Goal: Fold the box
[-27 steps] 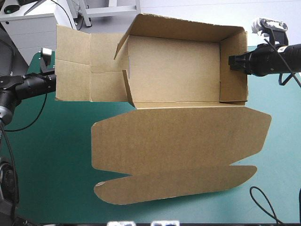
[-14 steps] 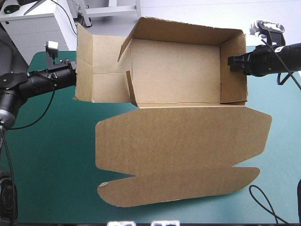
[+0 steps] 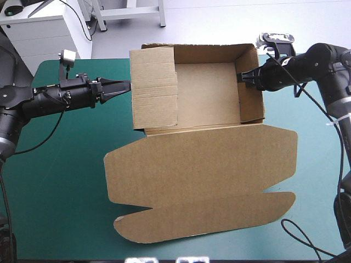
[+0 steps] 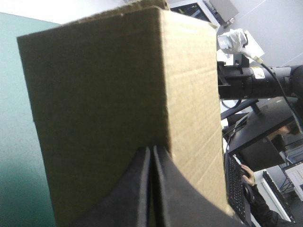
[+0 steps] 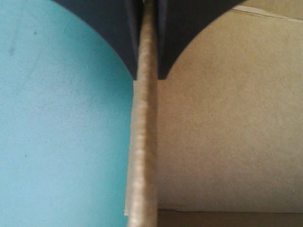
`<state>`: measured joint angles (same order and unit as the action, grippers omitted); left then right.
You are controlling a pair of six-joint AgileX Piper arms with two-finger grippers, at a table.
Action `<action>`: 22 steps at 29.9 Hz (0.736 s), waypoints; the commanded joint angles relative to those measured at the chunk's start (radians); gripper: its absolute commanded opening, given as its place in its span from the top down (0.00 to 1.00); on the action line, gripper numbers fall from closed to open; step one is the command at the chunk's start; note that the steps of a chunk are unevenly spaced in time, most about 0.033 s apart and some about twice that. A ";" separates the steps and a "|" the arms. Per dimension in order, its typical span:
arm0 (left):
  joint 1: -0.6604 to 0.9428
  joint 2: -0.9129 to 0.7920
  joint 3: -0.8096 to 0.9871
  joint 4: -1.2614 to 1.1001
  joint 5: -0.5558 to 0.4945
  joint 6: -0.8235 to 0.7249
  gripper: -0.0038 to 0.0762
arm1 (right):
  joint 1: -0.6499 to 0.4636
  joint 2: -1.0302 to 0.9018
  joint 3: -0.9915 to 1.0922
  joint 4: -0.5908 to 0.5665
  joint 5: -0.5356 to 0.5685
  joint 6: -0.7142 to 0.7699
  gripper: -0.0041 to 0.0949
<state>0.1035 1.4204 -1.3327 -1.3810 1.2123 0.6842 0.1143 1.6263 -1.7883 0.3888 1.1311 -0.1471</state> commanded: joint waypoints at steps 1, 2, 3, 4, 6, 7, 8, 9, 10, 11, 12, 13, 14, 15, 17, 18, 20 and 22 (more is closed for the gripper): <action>-0.006 -0.042 -0.031 -0.009 0.078 -0.034 0.96 | 0.018 -0.037 -0.031 0.038 -0.092 0.023 0.98; -0.006 -0.044 -0.031 0.010 0.078 -0.047 0.96 | 0.023 -0.035 -0.031 0.036 -0.100 0.025 0.98; -0.006 -0.044 -0.031 0.021 0.078 -0.046 0.96 | 0.027 -0.035 -0.031 0.035 -0.106 0.026 0.98; -0.006 -0.044 -0.031 0.028 0.078 -0.046 0.96 | 0.027 -0.035 -0.031 0.037 -0.112 0.026 0.98; -0.006 -0.044 -0.031 0.028 0.078 -0.046 0.96 | 0.027 -0.035 -0.031 0.037 -0.125 0.033 0.98; -0.006 -0.044 -0.031 0.027 0.078 -0.046 0.96 | 0.027 -0.035 -0.031 0.034 -0.130 0.040 0.98; -0.006 -0.044 -0.031 0.027 0.078 -0.046 0.96 | 0.027 -0.035 -0.031 0.029 -0.132 0.045 0.98; -0.006 -0.044 -0.031 0.027 0.078 -0.046 0.96 | 0.027 -0.035 -0.031 0.029 -0.134 0.045 0.98; -0.008 -0.044 -0.031 0.027 0.078 -0.046 0.96 | 0.027 -0.035 -0.031 0.029 -0.136 0.045 0.98; -0.008 -0.044 -0.031 0.027 0.078 -0.044 0.96 | 0.027 -0.035 -0.031 0.029 -0.138 0.045 0.98; -0.008 -0.044 -0.031 0.031 0.078 -0.044 0.96 | 0.027 -0.035 -0.031 0.029 -0.141 0.045 0.98; -0.008 -0.044 -0.031 0.037 0.078 -0.047 0.96 | 0.027 -0.035 -0.031 0.029 -0.143 0.045 0.98; -0.008 -0.044 -0.031 0.049 0.078 -0.047 0.96 | 0.027 -0.035 -0.031 0.029 -0.145 0.045 0.98; -0.008 -0.044 -0.031 0.060 0.078 -0.047 0.96 | 0.027 -0.033 -0.031 0.029 -0.148 0.045 0.98; -0.008 -0.044 -0.031 0.082 0.078 -0.047 0.95 | 0.027 -0.033 -0.031 0.029 -0.150 0.048 0.98; -0.008 -0.044 -0.031 0.087 0.078 -0.047 0.93 | 0.027 -0.033 -0.031 0.029 -0.150 0.050 0.98; -0.008 -0.044 -0.031 0.093 0.078 -0.047 0.85 | 0.027 -0.033 -0.031 0.029 -0.151 0.052 0.98; -0.008 -0.044 -0.031 0.102 0.078 -0.047 0.75 | 0.027 -0.033 -0.031 0.029 -0.151 0.052 0.98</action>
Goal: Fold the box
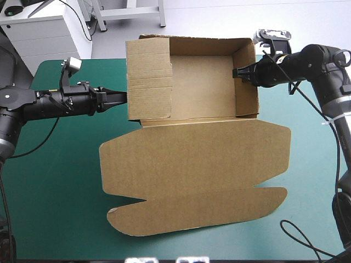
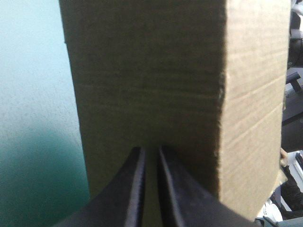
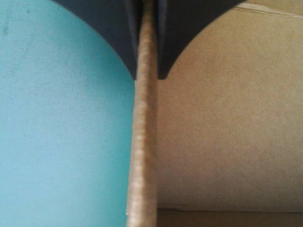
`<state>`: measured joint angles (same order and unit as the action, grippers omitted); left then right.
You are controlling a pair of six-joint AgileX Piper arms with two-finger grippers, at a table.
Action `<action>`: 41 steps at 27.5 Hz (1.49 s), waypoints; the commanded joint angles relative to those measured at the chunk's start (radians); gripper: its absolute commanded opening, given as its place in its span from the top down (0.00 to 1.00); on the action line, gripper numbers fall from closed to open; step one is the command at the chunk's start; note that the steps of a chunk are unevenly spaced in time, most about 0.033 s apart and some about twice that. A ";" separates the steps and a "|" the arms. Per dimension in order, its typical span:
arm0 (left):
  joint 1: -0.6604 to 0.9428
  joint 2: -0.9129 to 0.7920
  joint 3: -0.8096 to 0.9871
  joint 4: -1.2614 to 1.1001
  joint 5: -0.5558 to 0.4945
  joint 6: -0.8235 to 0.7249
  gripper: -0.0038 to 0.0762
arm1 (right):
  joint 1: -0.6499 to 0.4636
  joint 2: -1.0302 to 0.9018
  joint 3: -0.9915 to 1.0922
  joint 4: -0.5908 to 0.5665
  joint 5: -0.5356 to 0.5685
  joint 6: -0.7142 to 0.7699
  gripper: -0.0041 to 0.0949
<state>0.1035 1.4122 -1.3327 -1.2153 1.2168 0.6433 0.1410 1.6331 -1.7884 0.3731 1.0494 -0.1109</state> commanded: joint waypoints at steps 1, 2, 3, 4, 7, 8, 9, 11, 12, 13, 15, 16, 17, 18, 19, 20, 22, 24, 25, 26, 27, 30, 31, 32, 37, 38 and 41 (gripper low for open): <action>-0.008 -0.036 -0.031 -0.064 0.073 -0.006 0.69 | 0.000 -0.039 -0.031 0.045 -0.070 0.016 0.98; -0.008 -0.036 -0.031 -0.064 0.073 -0.006 0.63 | 0.000 -0.039 -0.031 0.045 -0.070 0.016 0.98; -0.008 -0.036 -0.031 -0.064 0.073 -0.006 0.58 | 0.000 -0.039 -0.031 0.045 -0.070 0.016 0.98; -0.008 -0.036 -0.031 -0.064 0.073 -0.006 0.53 | 0.004 -0.039 -0.031 0.045 -0.070 0.016 0.98; -0.008 -0.036 -0.031 -0.064 0.073 -0.006 0.42 | 0.027 -0.037 -0.031 0.023 -0.078 0.016 0.98; -0.008 -0.036 -0.031 -0.064 0.073 -0.006 0.40 | 0.035 -0.032 -0.031 0.019 -0.085 0.016 0.98; -0.008 -0.036 -0.031 -0.064 0.073 -0.006 0.40 | 0.040 -0.026 -0.031 0.019 -0.087 0.020 0.98; -0.008 -0.036 -0.031 -0.064 0.073 -0.006 0.40 | 0.050 -0.011 -0.031 0.018 -0.092 0.028 0.98; -0.008 -0.036 -0.031 -0.064 0.073 -0.006 0.40 | 0.054 -0.005 -0.031 0.018 -0.094 0.030 0.98; -0.008 -0.036 -0.031 -0.064 0.073 -0.006 0.40 | 0.059 0.004 -0.031 0.017 -0.094 0.033 0.98; -0.008 -0.036 -0.031 -0.064 0.073 -0.006 0.40 | 0.058 0.020 -0.031 0.017 -0.094 0.039 0.98; -0.008 -0.036 -0.031 -0.064 0.073 -0.007 0.40 | 0.065 0.028 -0.031 0.019 -0.094 0.042 0.98; -0.008 -0.036 -0.031 -0.064 0.073 -0.007 0.40 | 0.070 0.036 -0.031 0.019 -0.098 0.042 0.98; -0.008 -0.036 -0.031 -0.064 0.073 -0.007 0.40 | 0.072 0.040 -0.031 0.019 -0.101 0.042 0.98; -0.008 -0.036 -0.031 -0.064 0.073 -0.008 0.40 | 0.085 0.048 -0.031 0.017 -0.109 0.042 0.98; -0.008 -0.036 -0.031 -0.057 0.073 -0.008 0.40 | 0.091 0.053 -0.031 0.015 -0.114 0.042 0.98; -0.008 -0.036 -0.031 -0.051 0.073 -0.010 0.40 | 0.112 0.063 -0.031 0.015 -0.135 0.042 0.98; -0.008 -0.036 -0.031 -0.038 0.071 -0.015 0.40 | 0.131 0.069 -0.033 0.015 -0.152 0.042 0.98; -0.008 -0.036 -0.031 -0.022 0.068 -0.024 0.40 | 0.140 0.068 -0.033 0.008 -0.166 0.042 0.98; -0.008 -0.036 -0.031 -0.008 0.063 -0.036 0.40 | 0.151 0.068 -0.033 -0.001 -0.176 0.042 0.98; -0.008 -0.036 -0.031 0.014 0.055 -0.059 0.40 | 0.161 0.068 -0.033 -0.008 -0.183 0.042 0.98; -0.008 -0.036 -0.031 0.109 0.028 -0.111 0.40 | 0.183 0.068 -0.036 -0.015 -0.187 0.042 0.97; -0.008 -0.036 -0.031 0.142 0.020 -0.126 0.40 | 0.191 0.068 -0.039 -0.020 -0.187 0.042 0.97; -0.008 -0.036 -0.031 0.171 0.012 -0.149 0.40 | 0.199 0.068 -0.041 -0.024 -0.190 0.046 0.97; -0.008 -0.036 -0.031 0.313 -0.040 -0.215 0.40 | 0.254 0.068 -0.044 -0.095 -0.192 0.085 0.97; -0.008 -0.036 -0.031 0.329 -0.052 -0.235 0.40 | 0.265 0.068 -0.044 -0.103 -0.194 0.093 0.97; -0.008 -0.036 -0.031 0.387 -0.074 -0.239 0.40 | 0.297 0.068 -0.044 -0.118 -0.211 0.103 0.97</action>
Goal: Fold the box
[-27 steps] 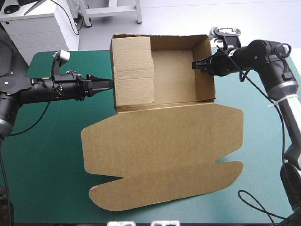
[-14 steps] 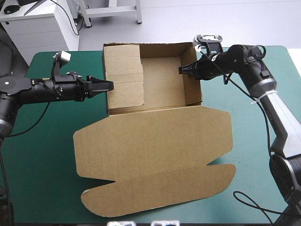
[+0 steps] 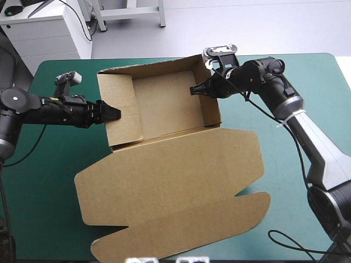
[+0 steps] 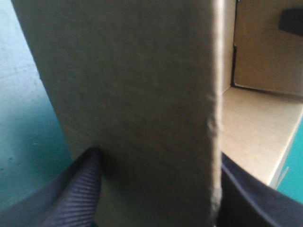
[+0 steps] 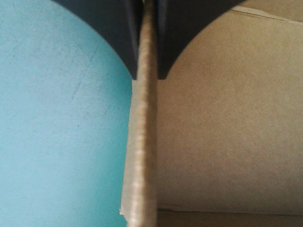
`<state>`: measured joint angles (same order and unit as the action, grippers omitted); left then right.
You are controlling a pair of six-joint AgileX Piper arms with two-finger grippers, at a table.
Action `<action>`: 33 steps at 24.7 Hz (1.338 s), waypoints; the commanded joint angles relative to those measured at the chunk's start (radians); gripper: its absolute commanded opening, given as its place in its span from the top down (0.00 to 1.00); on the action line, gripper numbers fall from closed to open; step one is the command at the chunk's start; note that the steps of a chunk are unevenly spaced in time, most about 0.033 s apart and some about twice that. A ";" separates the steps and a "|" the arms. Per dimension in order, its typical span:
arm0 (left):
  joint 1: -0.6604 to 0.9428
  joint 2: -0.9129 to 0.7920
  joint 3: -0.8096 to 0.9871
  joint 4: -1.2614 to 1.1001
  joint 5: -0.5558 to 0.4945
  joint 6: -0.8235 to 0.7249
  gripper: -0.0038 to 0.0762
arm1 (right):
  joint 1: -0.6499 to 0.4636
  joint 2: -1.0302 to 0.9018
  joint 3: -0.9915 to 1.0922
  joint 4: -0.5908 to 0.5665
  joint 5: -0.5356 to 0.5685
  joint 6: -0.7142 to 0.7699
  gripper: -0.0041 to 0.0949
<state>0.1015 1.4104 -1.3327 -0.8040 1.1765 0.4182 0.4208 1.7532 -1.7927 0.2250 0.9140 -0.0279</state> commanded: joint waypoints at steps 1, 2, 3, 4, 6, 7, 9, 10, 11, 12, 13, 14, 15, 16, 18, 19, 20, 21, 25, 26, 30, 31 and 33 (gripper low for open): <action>-0.006 -0.034 -0.031 -0.008 -0.039 -0.022 0.43 | 0.019 -0.052 -0.040 0.032 -0.078 0.028 0.97; -0.006 -0.034 -0.031 0.025 -0.046 -0.037 0.52 | 0.019 -0.052 -0.040 0.034 -0.076 0.028 0.97; -0.011 -0.034 -0.031 0.053 -0.065 -0.061 0.63 | 0.019 -0.052 -0.040 0.034 -0.071 0.028 0.97; -0.026 -0.034 -0.031 0.071 -0.087 -0.066 0.72 | 0.019 -0.052 -0.040 0.036 -0.063 0.034 0.97; -0.094 -0.034 -0.031 0.093 -0.156 -0.050 0.96 | 0.023 -0.050 -0.040 0.018 -0.037 0.052 0.97; -0.147 -0.034 -0.031 0.110 -0.208 -0.046 0.96 | 0.031 -0.050 -0.040 -0.028 -0.017 0.073 0.97; -0.249 -0.032 -0.031 0.164 -0.306 -0.089 0.96 | 0.051 -0.047 -0.040 -0.125 0.056 0.107 0.97; -0.287 -0.032 -0.031 0.222 -0.353 -0.134 0.96 | 0.057 -0.043 -0.040 -0.165 0.101 0.129 0.97; -0.343 -0.030 -0.031 0.329 -0.383 -0.212 0.96 | 0.060 -0.043 -0.023 -0.182 0.138 0.135 0.97; -0.380 -0.020 -0.031 0.413 -0.376 -0.264 0.96 | 0.060 -0.043 0.000 -0.182 0.148 0.150 0.97; -0.397 -0.009 -0.031 0.475 -0.363 -0.298 0.96 | 0.060 -0.043 0.017 -0.182 0.149 0.158 0.97; -0.412 -0.003 -0.031 0.522 -0.351 -0.330 0.96 | 0.060 -0.043 0.035 -0.182 0.149 0.159 0.97; -0.431 0.011 -0.031 0.586 -0.332 -0.376 0.96 | 0.063 -0.043 0.062 -0.176 0.147 0.161 0.97; -0.442 0.020 -0.031 0.623 -0.319 -0.402 0.96 | 0.068 -0.043 0.081 -0.176 0.147 0.161 0.97; -0.463 0.045 -0.031 0.690 -0.296 -0.452 0.96 | 0.072 -0.043 0.122 -0.166 0.136 0.161 0.97; -0.472 0.056 -0.031 0.705 -0.284 -0.469 0.96 | 0.077 -0.043 0.136 -0.166 0.130 0.162 0.97; -0.474 0.065 -0.031 0.708 -0.278 -0.472 0.96 | 0.077 -0.043 0.148 -0.168 0.128 0.167 0.97; -0.481 0.082 -0.031 0.703 -0.271 -0.474 0.96 | 0.081 -0.043 0.154 -0.166 0.128 0.172 0.97; -0.492 0.137 -0.031 0.702 -0.253 -0.481 0.96 | 0.086 -0.042 0.171 -0.162 0.154 0.200 0.97; -0.494 0.152 -0.031 0.700 -0.247 -0.481 0.96 | 0.086 -0.042 0.172 -0.166 0.160 0.203 0.97; -0.494 0.208 -0.031 0.696 -0.211 -0.481 0.96 | 0.086 -0.035 0.201 -0.168 0.146 0.210 0.97; -0.494 0.218 -0.031 0.696 -0.204 -0.481 0.96 | 0.086 -0.031 0.206 -0.168 0.144 0.210 0.97; -0.494 0.241 -0.031 0.696 -0.191 -0.481 0.96 | 0.086 -0.008 0.219 -0.168 0.150 0.210 0.97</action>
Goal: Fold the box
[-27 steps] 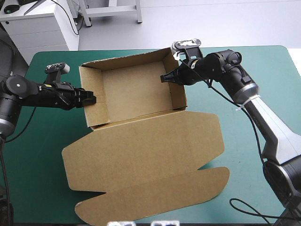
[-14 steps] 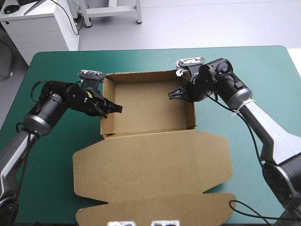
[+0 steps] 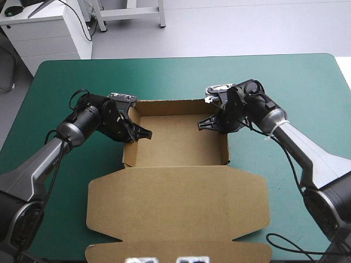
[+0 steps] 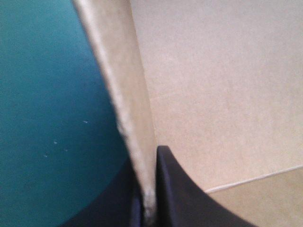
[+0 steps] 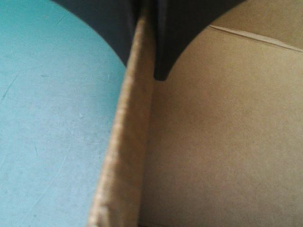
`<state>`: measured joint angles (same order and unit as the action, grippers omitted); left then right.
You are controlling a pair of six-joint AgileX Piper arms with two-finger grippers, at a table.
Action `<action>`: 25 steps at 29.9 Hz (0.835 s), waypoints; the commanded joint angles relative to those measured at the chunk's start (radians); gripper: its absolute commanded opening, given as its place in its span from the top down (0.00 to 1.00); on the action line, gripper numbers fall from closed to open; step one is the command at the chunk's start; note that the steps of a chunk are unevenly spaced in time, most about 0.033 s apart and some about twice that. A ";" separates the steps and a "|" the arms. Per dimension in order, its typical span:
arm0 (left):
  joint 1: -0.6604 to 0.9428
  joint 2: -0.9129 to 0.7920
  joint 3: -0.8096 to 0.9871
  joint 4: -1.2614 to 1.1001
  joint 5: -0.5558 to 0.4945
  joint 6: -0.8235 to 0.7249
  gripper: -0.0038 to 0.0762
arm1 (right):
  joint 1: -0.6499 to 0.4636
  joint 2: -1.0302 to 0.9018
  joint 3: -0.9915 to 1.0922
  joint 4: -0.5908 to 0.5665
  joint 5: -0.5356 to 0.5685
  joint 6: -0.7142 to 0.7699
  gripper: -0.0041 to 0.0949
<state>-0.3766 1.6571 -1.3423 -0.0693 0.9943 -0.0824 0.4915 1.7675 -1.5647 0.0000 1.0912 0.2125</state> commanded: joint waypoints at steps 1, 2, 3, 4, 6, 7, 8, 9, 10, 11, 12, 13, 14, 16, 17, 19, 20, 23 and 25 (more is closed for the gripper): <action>-0.016 0.005 -0.021 -0.037 -0.003 0.020 0.96 | 0.015 -0.013 -0.007 0.060 -0.027 -0.031 0.97; -0.016 0.012 -0.021 -0.037 0.001 0.025 0.96 | 0.015 0.002 -0.007 0.062 -0.021 -0.031 0.97; -0.016 0.019 -0.021 -0.037 0.001 0.027 0.96 | 0.015 0.015 -0.007 0.068 -0.019 -0.030 0.97; -0.016 0.022 -0.021 -0.037 0.001 0.027 0.96 | 0.015 0.025 -0.007 0.079 -0.019 -0.030 0.97; -0.016 0.029 -0.021 -0.037 0.001 0.027 0.96 | 0.015 0.044 -0.007 0.092 -0.025 -0.030 0.97; -0.016 0.031 -0.021 -0.037 -0.001 0.027 0.96 | 0.015 0.050 -0.007 0.097 -0.028 -0.030 0.97; -0.016 0.034 -0.021 -0.037 -0.001 0.027 0.96 | 0.015 0.054 -0.007 0.097 -0.031 -0.030 0.97; -0.016 0.036 -0.021 -0.037 -0.003 0.030 0.96 | 0.015 0.058 -0.007 0.097 -0.033 -0.030 0.97; -0.016 0.036 -0.021 -0.037 -0.003 0.050 0.96 | 0.015 0.059 -0.007 0.094 -0.033 -0.030 0.97; -0.016 0.036 -0.021 -0.035 -0.003 0.065 0.96 | 0.015 0.060 -0.007 0.087 -0.033 -0.030 0.97; -0.016 0.036 -0.021 -0.033 -0.003 0.082 0.96 | 0.015 0.060 -0.007 0.073 -0.031 -0.030 0.95; -0.016 0.036 -0.021 -0.033 -0.001 0.095 0.95 | 0.015 0.060 -0.007 0.056 -0.029 -0.030 0.92; -0.016 0.036 -0.021 -0.033 0.004 0.105 0.95 | 0.015 0.060 -0.007 0.041 -0.027 -0.022 0.88; -0.016 0.036 -0.021 -0.033 0.009 0.117 0.92 | 0.015 0.060 -0.021 0.006 -0.005 -0.002 0.78; -0.016 0.036 -0.021 -0.033 0.009 0.126 0.90 | 0.015 0.060 -0.031 -0.013 0.007 0.012 0.73; -0.016 0.036 -0.021 -0.033 0.010 0.153 0.85 | 0.015 0.060 -0.061 -0.037 0.028 0.024 0.62; -0.016 0.036 -0.021 -0.033 0.010 0.155 0.83 | 0.015 0.060 -0.080 -0.047 0.041 0.024 0.59; -0.016 0.036 -0.021 -0.033 0.010 0.155 0.72 | 0.015 0.060 -0.131 -0.087 0.077 0.026 0.52; -0.016 0.036 -0.021 -0.033 0.010 0.155 0.62 | 0.015 0.060 -0.166 -0.113 0.111 0.026 0.51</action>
<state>-0.3802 1.7280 -1.3487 -0.0688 0.9832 0.0653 0.5079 1.8803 -1.6587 -0.0628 1.1693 0.2373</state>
